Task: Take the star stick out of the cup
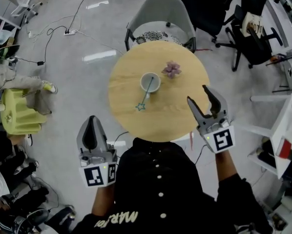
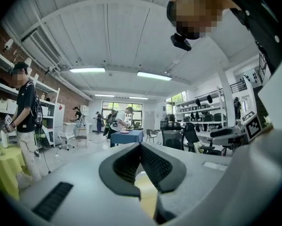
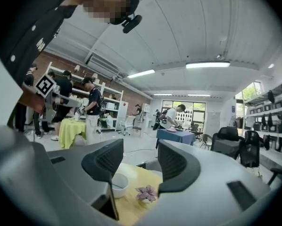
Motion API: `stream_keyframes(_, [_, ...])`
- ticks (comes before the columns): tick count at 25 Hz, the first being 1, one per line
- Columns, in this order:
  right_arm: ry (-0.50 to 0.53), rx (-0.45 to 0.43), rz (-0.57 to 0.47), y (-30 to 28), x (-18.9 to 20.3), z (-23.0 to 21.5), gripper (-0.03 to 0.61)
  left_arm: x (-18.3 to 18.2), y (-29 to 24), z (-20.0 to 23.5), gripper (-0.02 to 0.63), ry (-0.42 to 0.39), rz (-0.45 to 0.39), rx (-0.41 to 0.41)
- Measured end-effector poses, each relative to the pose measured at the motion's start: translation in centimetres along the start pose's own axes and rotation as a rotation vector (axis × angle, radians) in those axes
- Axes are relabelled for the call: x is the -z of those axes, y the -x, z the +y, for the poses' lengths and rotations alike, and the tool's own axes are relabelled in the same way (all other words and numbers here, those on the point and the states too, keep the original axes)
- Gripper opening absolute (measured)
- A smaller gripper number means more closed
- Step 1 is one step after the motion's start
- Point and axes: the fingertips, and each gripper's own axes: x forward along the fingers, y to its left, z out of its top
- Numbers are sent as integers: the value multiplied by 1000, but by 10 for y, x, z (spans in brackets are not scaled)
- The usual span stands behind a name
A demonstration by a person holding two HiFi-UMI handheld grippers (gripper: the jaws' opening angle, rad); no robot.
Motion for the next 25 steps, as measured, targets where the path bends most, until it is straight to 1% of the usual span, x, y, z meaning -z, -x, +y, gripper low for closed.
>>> stream_keyframes(1, [17, -34, 45, -9, 11, 6, 218, 4, -1, 1, -3, 1, 9, 0])
stream_keyframes(3, [-1, -86, 145, -28, 38, 20, 222, 13, -4, 2, -3, 4, 27, 6])
stream_keyframes(4, [-13, -108, 167, -38, 47, 26, 230, 18, -5, 1, -3, 6, 36, 11])
stream_keyframes(5, [-7, -130, 164, -48, 54, 33, 234, 22, -6, 0, -3, 7, 46, 15])
stream_keyframes(6, [21, -155, 143, -59, 59, 39, 235, 26, -7, 0, -3, 8, 55, 17])
stream_keyframes(7, [71, -185, 116, -70, 63, 47, 235, 30, -7, 0, -3, 9, 64, 16])
stream_keyframes(9, [203, -259, 93, -87, 75, 64, 235, 37, -6, 2, -3, 9, 81, 7])
stream_keyframes(11, [320, -340, 124, -102, 94, 82, 235, 43, -3, 7, -3, 9, 98, -7])
stream_keyframes(12, [361, -378, 143, -108, 104, 91, 235, 47, -2, 9, -3, 10, 104, -12])
stream_keyframes(16, [443, -493, 177, -128, 136, 121, 235, 59, 3, 12, -3, 10, 126, -17])
stream_keyframes(19, [505, -547, 185, -141, 156, 139, 229, 66, 6, 14, -3, 16, 136, -24])
stream_keyframes(21, [565, -563, 186, -148, 168, 148, 229, 73, 7, 16, -3, 20, 148, -34])
stream_keyframes(25, [656, -574, 167, -160, 183, 164, 186, 83, 9, 21, -3, 27, 170, -54])
